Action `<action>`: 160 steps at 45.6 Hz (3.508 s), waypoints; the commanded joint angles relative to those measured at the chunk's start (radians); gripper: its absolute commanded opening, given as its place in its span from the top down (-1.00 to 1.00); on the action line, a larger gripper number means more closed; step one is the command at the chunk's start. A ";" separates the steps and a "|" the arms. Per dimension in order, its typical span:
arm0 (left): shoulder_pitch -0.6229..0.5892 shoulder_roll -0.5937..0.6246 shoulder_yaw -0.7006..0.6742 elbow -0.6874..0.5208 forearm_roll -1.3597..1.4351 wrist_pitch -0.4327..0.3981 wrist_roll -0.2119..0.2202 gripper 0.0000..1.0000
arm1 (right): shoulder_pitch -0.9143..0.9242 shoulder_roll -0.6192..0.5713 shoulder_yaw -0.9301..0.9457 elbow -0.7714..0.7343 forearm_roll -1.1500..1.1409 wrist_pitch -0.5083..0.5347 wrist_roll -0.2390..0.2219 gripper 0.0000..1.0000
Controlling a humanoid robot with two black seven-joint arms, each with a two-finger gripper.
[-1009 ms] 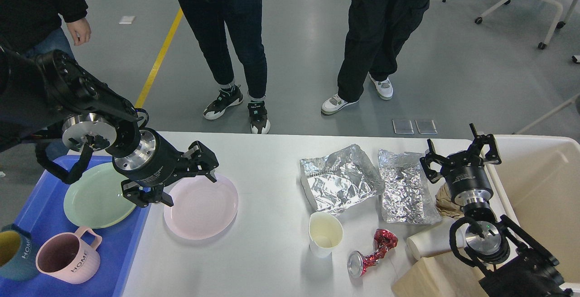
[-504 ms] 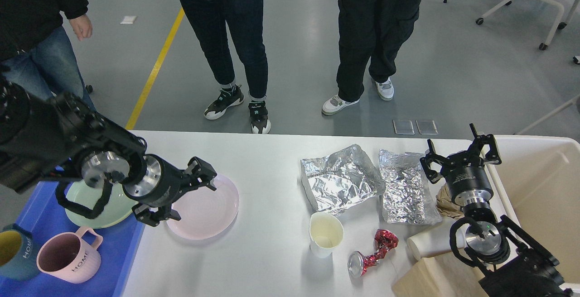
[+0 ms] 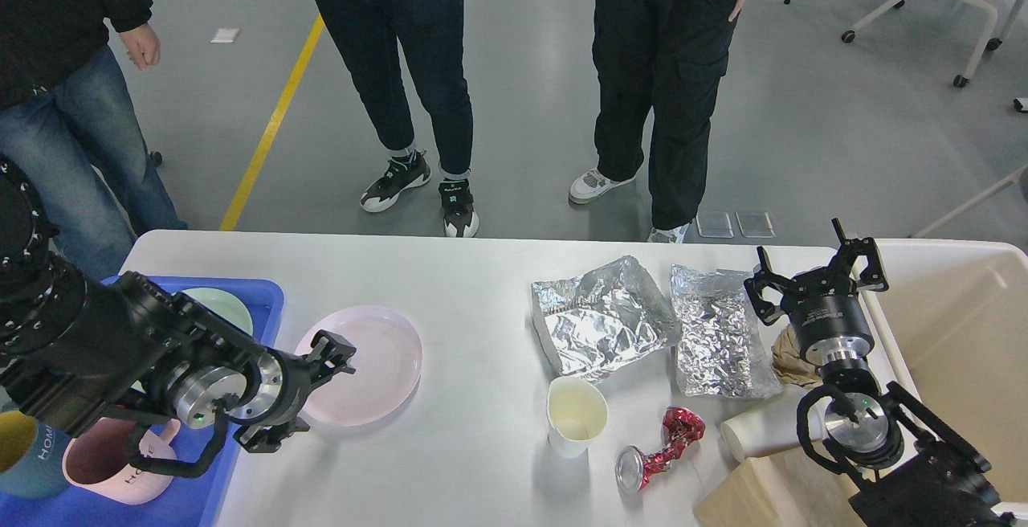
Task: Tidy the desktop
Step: 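Lower the left gripper to the pink plate rim and grip it, then lift the pink plate and carry it over the blue tray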
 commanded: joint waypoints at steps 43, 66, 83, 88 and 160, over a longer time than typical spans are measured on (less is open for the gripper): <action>0.187 -0.026 -0.052 0.258 0.119 0.048 0.145 -0.19 | 0.000 0.000 0.000 0.000 0.000 0.000 0.001 -1.00; 0.216 -0.029 -0.063 0.336 0.211 -0.041 0.148 0.18 | 0.000 0.000 0.000 0.000 0.000 0.000 0.001 -1.00; 0.220 -0.030 -0.062 0.342 0.220 -0.108 0.148 0.49 | 0.000 0.000 0.000 0.000 0.000 0.000 0.001 -1.00; 0.222 -0.030 -0.062 0.342 0.220 -0.108 0.148 0.55 | 0.000 0.000 0.000 0.000 0.000 0.000 0.001 -1.00; -0.074 0.042 0.023 0.178 0.238 -0.372 0.196 1.00 | 0.000 0.000 0.000 -0.002 0.000 0.000 0.001 -1.00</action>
